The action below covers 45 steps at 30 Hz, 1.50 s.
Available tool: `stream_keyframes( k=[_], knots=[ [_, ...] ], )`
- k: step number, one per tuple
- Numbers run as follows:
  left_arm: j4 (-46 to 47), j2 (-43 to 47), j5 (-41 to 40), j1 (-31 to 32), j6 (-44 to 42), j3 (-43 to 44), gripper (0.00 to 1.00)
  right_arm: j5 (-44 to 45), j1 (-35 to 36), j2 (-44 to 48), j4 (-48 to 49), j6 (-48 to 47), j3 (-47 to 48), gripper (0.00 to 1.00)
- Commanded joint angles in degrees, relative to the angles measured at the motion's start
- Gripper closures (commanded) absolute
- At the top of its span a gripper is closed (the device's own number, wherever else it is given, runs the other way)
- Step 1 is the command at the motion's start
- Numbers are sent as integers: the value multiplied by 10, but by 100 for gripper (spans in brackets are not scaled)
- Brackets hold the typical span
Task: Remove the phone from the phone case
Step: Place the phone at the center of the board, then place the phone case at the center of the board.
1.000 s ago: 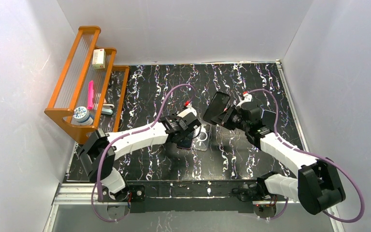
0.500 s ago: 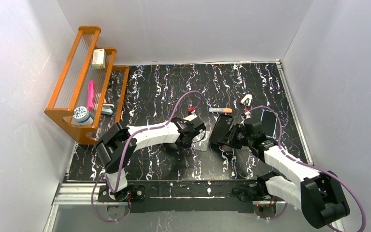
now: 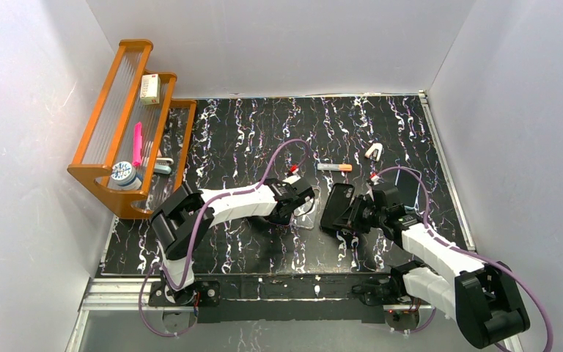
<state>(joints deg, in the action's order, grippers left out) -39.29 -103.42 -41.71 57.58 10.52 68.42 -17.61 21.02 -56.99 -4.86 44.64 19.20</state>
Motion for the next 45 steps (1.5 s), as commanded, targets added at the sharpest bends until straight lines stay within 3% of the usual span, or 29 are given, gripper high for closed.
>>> stream_keyframes(
  k=[1, 10, 17, 21, 33, 45],
  knots=[
    [-11, 7, 5, -1, 10, 16, 73, -27, -2, -22, 6, -27, 9, 94],
    [-1, 7, 15, -3, 13, 26, 65, -45, -2, -68, 16, -43, 24, 88],
    [32, 62, 97, -76, 16, 13, 32, -60, -2, -98, 12, -61, 38, 64],
    [61, 90, 194, -145, 32, -2, 22, -57, -2, -107, -9, -73, 45, 46],
    [94, 88, 367, -305, 72, -27, 14, 64, -2, -81, -142, -104, 95, 16],
    [104, 45, 406, -348, 70, -31, 12, 30, -1, -137, -48, -109, 125, 13]
  ],
)
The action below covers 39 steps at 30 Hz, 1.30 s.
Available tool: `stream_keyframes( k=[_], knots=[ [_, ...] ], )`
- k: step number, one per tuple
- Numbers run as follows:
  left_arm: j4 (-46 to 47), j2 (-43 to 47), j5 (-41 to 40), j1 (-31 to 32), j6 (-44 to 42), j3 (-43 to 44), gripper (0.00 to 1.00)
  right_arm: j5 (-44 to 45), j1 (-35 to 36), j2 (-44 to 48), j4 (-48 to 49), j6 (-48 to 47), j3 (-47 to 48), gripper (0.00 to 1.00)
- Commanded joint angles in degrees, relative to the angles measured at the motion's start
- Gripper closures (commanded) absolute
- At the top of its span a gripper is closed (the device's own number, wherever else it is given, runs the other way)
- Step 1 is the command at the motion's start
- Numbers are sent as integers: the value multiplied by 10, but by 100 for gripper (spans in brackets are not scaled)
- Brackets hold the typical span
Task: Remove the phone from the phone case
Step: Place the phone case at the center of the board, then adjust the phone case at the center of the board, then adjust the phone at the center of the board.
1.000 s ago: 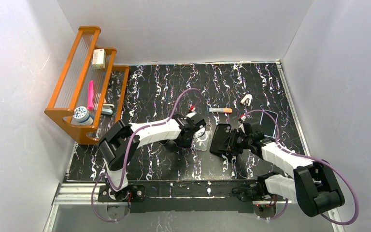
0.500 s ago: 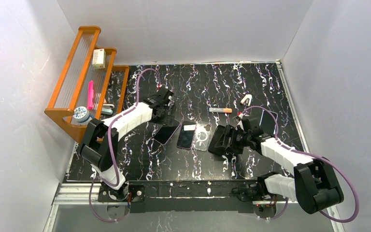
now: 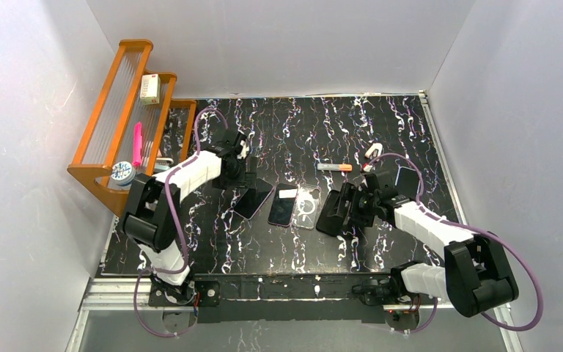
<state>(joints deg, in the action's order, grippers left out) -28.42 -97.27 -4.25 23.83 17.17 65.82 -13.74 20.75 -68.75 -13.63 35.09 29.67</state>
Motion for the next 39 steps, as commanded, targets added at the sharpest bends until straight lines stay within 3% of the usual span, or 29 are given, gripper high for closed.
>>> stream_keyframes(
  k=[1, 17, 26, 39],
  knots=[
    [-4, -19, 35, -14, 5, -5, 12, -20, 2, -24, 49, -13, 22, 12],
    [19, -44, 129, -31, 22, -24, 11, -63, 2, -76, 92, -41, 67, 10],
    [34, -26, 182, -31, 68, -55, 12, 10, 2, -9, 63, -34, 48, 6],
    [132, 34, 286, -29, 173, -135, 12, 129, 2, 72, 18, -28, 42, 1]
  ],
)
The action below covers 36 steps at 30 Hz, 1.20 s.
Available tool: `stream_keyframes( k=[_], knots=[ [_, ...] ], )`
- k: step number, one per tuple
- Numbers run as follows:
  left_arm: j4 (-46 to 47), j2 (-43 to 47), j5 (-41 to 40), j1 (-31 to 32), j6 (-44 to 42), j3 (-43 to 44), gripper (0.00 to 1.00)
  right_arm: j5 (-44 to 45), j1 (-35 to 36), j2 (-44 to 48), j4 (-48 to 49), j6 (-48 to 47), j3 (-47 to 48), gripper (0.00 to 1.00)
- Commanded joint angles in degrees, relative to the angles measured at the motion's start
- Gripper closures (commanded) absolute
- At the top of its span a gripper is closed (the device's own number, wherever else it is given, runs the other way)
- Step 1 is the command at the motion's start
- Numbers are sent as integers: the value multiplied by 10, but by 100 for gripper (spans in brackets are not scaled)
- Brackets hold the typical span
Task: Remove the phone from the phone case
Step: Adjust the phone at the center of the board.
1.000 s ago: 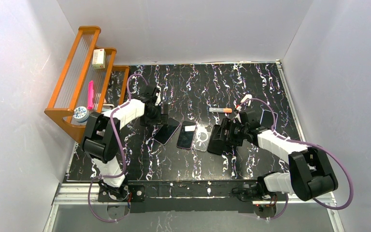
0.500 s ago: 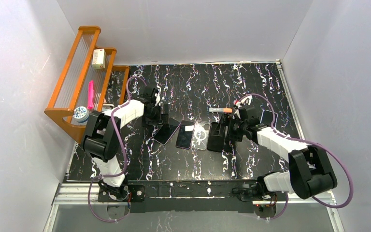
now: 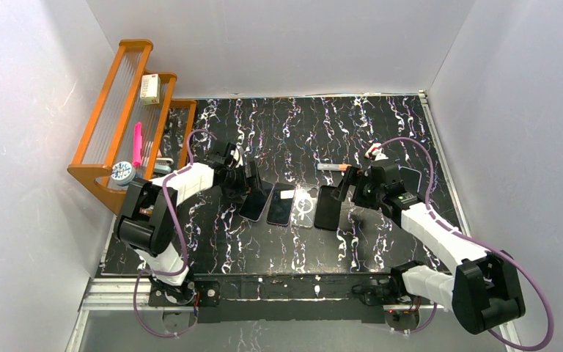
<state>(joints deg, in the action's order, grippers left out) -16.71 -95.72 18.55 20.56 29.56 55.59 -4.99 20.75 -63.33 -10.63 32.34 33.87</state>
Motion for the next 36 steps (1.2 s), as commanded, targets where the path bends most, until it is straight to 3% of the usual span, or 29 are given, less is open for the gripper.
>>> stream_keyframes(
  k=[1, 16, 26, 32, 36],
  knots=[
    [23, 21, 63, 4, 56, -38, 12, 42, 2, 19, -13, 0, 1, 1],
    [41, 46, 68, 9, 34, -49, 11, 73, 1, 21, -43, -21, 21, 1],
    [-9, 21, 66, 13, -29, 8, 10, 108, -9, 12, -72, -47, 49, 1],
    [-47, 9, 69, 22, -70, 36, 9, 139, -36, -1, -104, -58, 79, 1],
    [-78, 33, 22, 22, -89, 56, 7, 179, -91, -16, -134, -56, 97, 1]
  ],
)
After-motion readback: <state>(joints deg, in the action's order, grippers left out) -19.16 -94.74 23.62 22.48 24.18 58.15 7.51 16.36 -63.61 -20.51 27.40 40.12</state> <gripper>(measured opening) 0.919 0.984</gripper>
